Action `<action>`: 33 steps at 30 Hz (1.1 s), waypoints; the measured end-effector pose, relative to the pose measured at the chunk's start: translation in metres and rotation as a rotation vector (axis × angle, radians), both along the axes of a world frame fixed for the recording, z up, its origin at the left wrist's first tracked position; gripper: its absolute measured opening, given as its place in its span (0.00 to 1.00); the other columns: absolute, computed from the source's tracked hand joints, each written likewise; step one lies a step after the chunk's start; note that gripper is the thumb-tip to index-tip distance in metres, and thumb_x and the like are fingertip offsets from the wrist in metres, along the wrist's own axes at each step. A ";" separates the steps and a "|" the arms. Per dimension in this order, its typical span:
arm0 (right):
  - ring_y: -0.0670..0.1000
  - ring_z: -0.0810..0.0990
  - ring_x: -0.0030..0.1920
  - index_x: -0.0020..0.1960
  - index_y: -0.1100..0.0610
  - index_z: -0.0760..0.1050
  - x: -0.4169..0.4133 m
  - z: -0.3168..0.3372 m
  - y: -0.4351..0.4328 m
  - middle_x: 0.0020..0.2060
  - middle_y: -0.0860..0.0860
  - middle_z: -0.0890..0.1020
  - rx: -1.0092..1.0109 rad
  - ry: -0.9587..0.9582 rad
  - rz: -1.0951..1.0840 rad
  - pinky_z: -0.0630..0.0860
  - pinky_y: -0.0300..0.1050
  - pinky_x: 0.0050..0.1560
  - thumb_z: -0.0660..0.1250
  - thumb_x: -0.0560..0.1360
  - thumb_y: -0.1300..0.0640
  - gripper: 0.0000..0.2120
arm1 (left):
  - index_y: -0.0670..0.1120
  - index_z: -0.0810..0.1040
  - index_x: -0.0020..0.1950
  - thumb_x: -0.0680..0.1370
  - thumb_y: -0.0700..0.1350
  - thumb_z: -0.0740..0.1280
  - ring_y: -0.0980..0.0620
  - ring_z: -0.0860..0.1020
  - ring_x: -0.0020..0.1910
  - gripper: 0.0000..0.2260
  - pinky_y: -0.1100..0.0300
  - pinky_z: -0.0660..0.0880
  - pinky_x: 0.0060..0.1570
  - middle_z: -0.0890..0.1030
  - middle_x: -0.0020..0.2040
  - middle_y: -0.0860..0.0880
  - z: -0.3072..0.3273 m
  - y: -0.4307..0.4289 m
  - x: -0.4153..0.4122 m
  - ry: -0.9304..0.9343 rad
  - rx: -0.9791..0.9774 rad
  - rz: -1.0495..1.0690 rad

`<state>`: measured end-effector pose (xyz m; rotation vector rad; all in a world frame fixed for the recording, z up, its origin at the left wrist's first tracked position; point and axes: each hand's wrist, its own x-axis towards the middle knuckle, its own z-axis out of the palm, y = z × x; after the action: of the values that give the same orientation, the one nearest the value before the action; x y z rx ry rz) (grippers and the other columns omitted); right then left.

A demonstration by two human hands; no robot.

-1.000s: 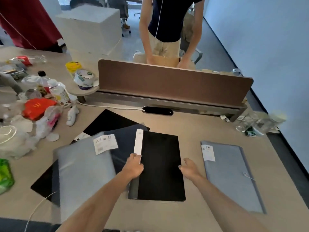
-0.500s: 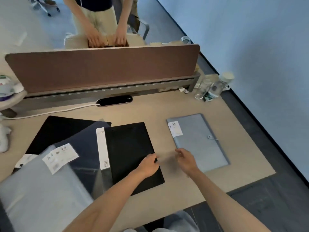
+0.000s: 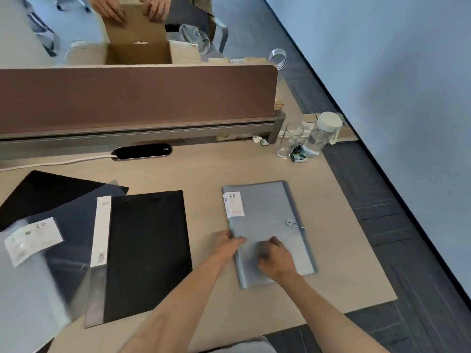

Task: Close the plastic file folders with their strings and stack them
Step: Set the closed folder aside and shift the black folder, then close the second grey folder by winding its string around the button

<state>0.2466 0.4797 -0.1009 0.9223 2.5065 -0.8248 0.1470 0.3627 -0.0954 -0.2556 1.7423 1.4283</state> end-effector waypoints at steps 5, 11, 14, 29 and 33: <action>0.54 0.76 0.62 0.65 0.52 0.71 -0.013 0.008 0.010 0.62 0.51 0.77 -0.009 -0.008 0.069 0.72 0.44 0.61 0.63 0.71 0.54 0.22 | 0.40 0.77 0.53 0.75 0.39 0.68 0.49 0.78 0.43 0.07 0.57 0.74 0.42 0.82 0.48 0.43 -0.003 -0.014 -0.002 -0.027 0.017 0.013; 0.59 0.74 0.62 0.63 0.58 0.72 -0.051 0.009 -0.026 0.59 0.56 0.76 -0.052 0.348 -0.084 0.72 0.52 0.63 0.64 0.73 0.60 0.18 | 0.46 0.78 0.57 0.78 0.42 0.65 0.48 0.79 0.53 0.08 0.54 0.77 0.49 0.82 0.53 0.46 0.022 -0.123 -0.035 0.040 0.117 0.247; 0.60 0.70 0.67 0.73 0.58 0.60 -0.078 0.013 -0.069 0.67 0.59 0.70 -0.262 0.277 -0.202 0.69 0.55 0.66 0.64 0.76 0.53 0.29 | 0.47 0.77 0.59 0.78 0.43 0.64 0.46 0.79 0.55 0.10 0.53 0.76 0.50 0.81 0.55 0.46 0.035 -0.186 -0.051 0.087 0.146 0.302; 0.59 0.74 0.62 0.69 0.57 0.65 -0.134 0.006 -0.201 0.62 0.55 0.74 -0.330 0.169 -0.250 0.71 0.47 0.60 0.66 0.72 0.58 0.26 | 0.49 0.65 0.65 0.73 0.42 0.67 0.47 0.76 0.58 0.22 0.54 0.73 0.60 0.75 0.61 0.49 0.008 -0.312 -0.081 0.173 -0.220 0.143; 0.57 0.75 0.63 0.70 0.56 0.64 -0.133 0.005 -0.189 0.63 0.54 0.76 -0.366 0.139 -0.278 0.72 0.47 0.63 0.68 0.72 0.54 0.29 | 0.44 0.67 0.63 0.71 0.41 0.72 0.47 0.79 0.52 0.23 0.52 0.78 0.51 0.79 0.56 0.47 0.013 -0.297 -0.086 0.090 -0.100 0.266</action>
<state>0.1134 0.2904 -0.0954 1.1247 2.2499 -1.4227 0.0610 0.0657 -0.0823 -0.4994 1.9104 1.5623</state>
